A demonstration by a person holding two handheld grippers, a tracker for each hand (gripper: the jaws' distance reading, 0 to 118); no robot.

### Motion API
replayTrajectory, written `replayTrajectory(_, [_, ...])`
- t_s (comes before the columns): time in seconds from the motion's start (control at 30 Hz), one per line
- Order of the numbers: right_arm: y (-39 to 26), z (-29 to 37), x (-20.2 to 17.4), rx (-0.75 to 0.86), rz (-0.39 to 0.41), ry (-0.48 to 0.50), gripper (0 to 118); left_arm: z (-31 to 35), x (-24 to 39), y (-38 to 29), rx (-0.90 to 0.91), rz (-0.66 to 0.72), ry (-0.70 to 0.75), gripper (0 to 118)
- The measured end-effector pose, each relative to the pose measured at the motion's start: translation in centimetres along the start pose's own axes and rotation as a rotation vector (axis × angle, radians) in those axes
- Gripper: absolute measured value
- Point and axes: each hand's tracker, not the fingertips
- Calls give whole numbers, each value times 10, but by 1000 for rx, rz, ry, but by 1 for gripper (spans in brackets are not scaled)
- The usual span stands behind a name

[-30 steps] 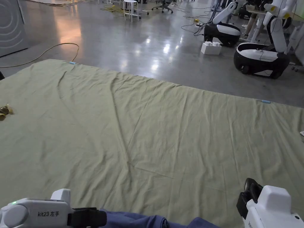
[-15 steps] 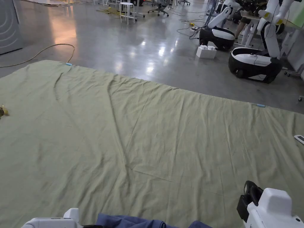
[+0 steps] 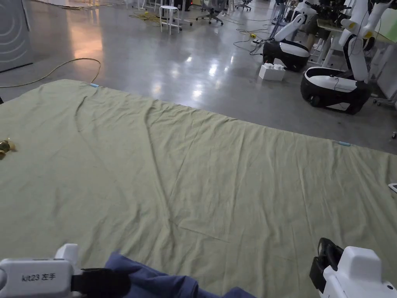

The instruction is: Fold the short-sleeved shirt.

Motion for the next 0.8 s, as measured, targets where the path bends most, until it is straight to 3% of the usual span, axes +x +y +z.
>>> replayTrajectory(0.27, [5,-3,-10,16,17,33,1,66,11,31,29,-164,372,14])
replayTrajectory(0.47, [3,-2,-14,38,8,48,1,65,38,25,36,-173,398,14])
replayTrajectory(0.8, [-1,-2,-11,32,-13,56,1,20,135,-6,-5,-247,406,14])
